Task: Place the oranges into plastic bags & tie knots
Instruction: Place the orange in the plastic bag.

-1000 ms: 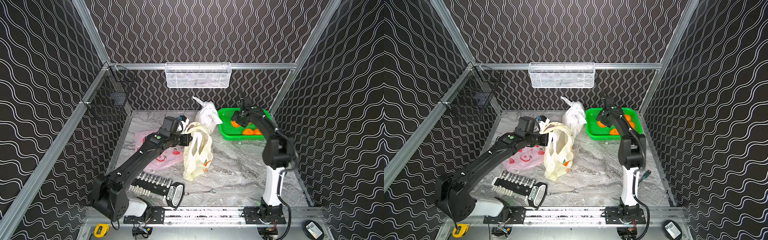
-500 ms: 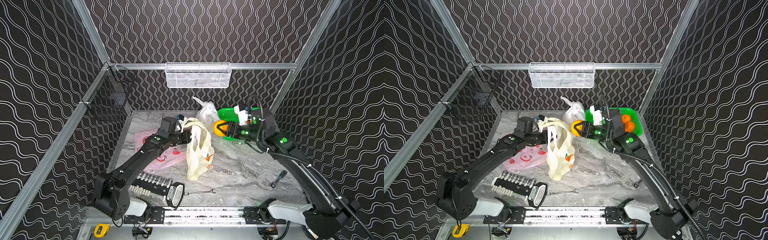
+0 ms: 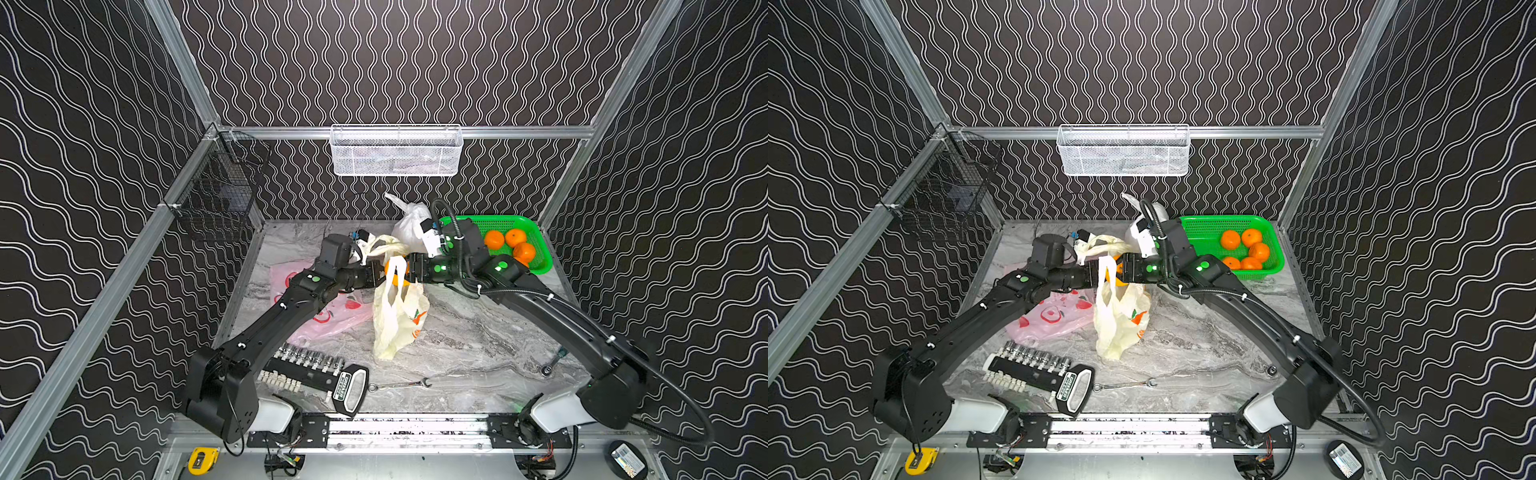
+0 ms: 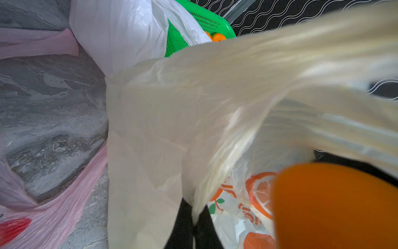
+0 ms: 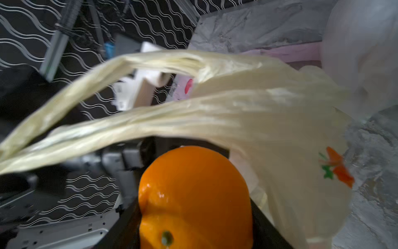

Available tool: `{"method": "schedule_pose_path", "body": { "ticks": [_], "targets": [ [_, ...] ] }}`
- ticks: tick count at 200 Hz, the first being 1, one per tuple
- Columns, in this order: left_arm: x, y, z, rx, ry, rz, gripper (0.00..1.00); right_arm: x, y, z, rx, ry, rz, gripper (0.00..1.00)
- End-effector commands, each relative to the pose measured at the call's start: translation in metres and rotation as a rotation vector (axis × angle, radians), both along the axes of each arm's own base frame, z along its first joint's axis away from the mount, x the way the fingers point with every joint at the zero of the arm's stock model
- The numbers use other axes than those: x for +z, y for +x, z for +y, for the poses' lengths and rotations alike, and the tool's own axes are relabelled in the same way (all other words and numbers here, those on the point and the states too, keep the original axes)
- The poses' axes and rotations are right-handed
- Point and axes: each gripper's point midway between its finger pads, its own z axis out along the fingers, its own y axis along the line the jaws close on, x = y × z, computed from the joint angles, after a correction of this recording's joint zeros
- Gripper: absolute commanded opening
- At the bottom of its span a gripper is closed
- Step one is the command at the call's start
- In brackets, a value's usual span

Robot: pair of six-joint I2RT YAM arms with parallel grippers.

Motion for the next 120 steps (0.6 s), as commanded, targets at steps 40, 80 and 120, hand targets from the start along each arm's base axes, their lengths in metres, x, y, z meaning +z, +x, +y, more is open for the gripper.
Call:
{"method": "schedule_pose_path", "body": {
  "ticks": [40, 80, 120],
  "targets": [
    [-0.005, 0.009, 0.022, 0.047, -0.005, -0.012, 0.0, -0.067, 0.023, -0.053, -0.225, -0.358, 0.047, 0.71],
    [-0.015, 0.006, 0.019, 0.022, -0.009, 0.01, 0.0, 0.0, 0.005, -0.026, -0.082, -0.099, -0.104, 1.0],
    [-0.018, 0.008, 0.028, 0.042, -0.005, 0.012, 0.0, 0.02, 0.011, -0.069, -0.251, -0.139, -0.218, 0.99]
  ]
}}
